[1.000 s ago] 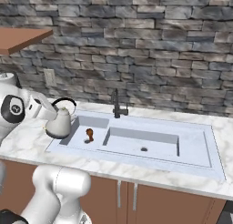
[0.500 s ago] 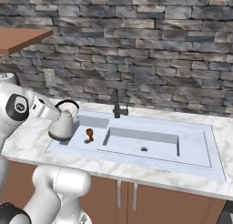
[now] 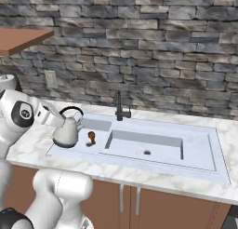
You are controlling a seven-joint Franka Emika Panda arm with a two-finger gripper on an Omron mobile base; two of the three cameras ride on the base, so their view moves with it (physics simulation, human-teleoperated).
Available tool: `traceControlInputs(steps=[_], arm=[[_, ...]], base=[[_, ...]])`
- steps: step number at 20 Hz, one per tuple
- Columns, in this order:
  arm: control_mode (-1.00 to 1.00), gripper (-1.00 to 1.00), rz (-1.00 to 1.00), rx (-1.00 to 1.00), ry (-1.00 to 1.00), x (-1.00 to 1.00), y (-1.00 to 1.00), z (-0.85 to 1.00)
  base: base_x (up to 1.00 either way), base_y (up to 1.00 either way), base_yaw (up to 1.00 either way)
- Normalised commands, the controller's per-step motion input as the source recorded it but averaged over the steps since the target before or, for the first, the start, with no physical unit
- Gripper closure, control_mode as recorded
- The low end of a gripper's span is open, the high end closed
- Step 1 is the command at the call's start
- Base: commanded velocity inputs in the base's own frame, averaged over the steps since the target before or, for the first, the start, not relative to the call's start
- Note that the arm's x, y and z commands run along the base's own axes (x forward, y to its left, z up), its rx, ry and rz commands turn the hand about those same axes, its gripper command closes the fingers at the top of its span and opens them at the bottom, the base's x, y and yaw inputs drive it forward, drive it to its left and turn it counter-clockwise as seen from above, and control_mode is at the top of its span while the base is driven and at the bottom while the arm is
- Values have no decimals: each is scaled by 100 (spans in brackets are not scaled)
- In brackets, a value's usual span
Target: Open the cabinet, pick the kettle from the cabinet, and place it in the sink.
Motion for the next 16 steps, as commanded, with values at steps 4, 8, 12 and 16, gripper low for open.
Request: traceControlInputs(steps=[4,8,12,16], arm=[[-100,100,0,0,0,22,-5,-16],[-100,100,0,0,0,27,-3,-7],[-100,100,-1,0,0,24,-1,-5],[-100,100,-8,0,0,24,1,-10]], base=[[0,0,0],[0,0,0],[0,0,0],[0,0,0]])
